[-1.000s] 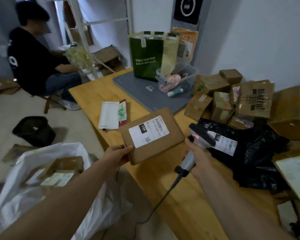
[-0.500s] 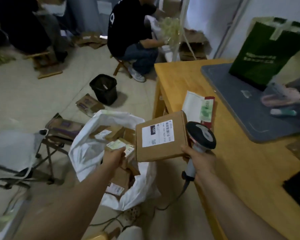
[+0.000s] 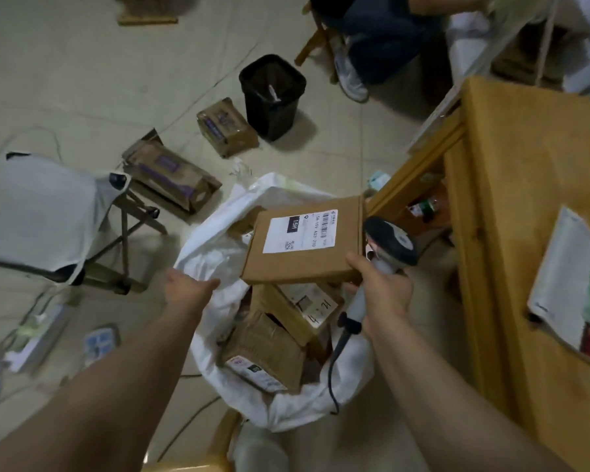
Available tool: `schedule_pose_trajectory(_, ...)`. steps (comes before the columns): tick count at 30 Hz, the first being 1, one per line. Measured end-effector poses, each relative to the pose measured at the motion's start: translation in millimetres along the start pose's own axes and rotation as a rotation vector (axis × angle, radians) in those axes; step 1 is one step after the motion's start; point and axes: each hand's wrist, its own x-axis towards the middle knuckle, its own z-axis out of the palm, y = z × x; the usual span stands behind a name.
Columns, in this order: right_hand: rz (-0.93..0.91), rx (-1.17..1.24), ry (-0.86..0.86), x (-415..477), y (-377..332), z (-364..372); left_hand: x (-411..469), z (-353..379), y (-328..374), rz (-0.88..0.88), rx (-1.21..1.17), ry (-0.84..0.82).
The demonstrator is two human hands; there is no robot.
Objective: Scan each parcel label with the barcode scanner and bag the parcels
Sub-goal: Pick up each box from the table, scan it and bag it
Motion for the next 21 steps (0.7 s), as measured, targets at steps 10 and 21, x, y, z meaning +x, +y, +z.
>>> schedule_pose_trajectory(10, -0.051, -0.138, 0.1, 34.3, 16.2, 20.2, 53.8, 15.3, 4.9, -0.006, -0.16, -0.067)
schedule_pose_trajectory(21, -0.196, -0.462, 0.108, 20.8, -2.0, 14.8, -12.7, -44.6, 65.3, 0.449, -0.204, 0.153)
